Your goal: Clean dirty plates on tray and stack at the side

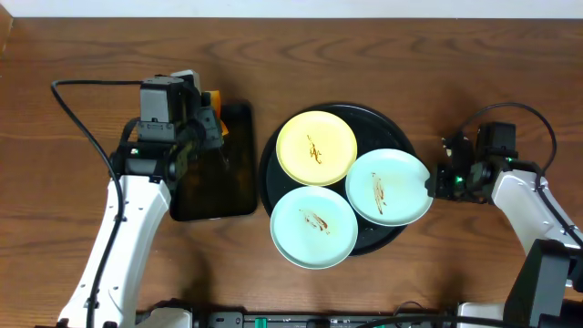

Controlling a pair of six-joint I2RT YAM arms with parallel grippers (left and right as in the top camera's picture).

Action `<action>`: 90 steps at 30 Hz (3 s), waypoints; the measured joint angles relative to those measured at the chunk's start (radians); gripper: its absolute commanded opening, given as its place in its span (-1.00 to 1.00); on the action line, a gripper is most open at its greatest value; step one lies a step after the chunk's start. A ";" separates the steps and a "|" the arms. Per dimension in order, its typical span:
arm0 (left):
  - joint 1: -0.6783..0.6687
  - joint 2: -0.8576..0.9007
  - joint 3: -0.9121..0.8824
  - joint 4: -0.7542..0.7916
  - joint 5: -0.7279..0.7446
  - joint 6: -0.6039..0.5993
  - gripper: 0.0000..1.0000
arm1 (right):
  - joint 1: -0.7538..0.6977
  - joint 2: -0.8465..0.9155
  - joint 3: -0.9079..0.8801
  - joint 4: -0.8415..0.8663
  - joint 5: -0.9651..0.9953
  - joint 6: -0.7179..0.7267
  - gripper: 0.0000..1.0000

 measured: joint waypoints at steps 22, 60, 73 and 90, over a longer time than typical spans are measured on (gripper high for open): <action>0.000 -0.045 0.000 0.094 -0.031 0.000 -0.85 | 0.000 0.000 0.000 0.000 0.017 0.000 -0.97; 0.000 -0.117 0.001 -0.072 -0.039 0.047 -0.85 | 0.000 0.000 0.000 -0.003 0.035 0.000 -0.97; 0.000 0.129 0.003 -0.279 0.020 -0.141 -0.85 | 0.000 0.000 0.000 -0.012 0.035 0.000 -0.97; -0.120 0.132 0.060 -0.296 0.159 -0.193 -0.86 | 0.000 0.000 0.000 -0.019 0.035 0.000 -0.97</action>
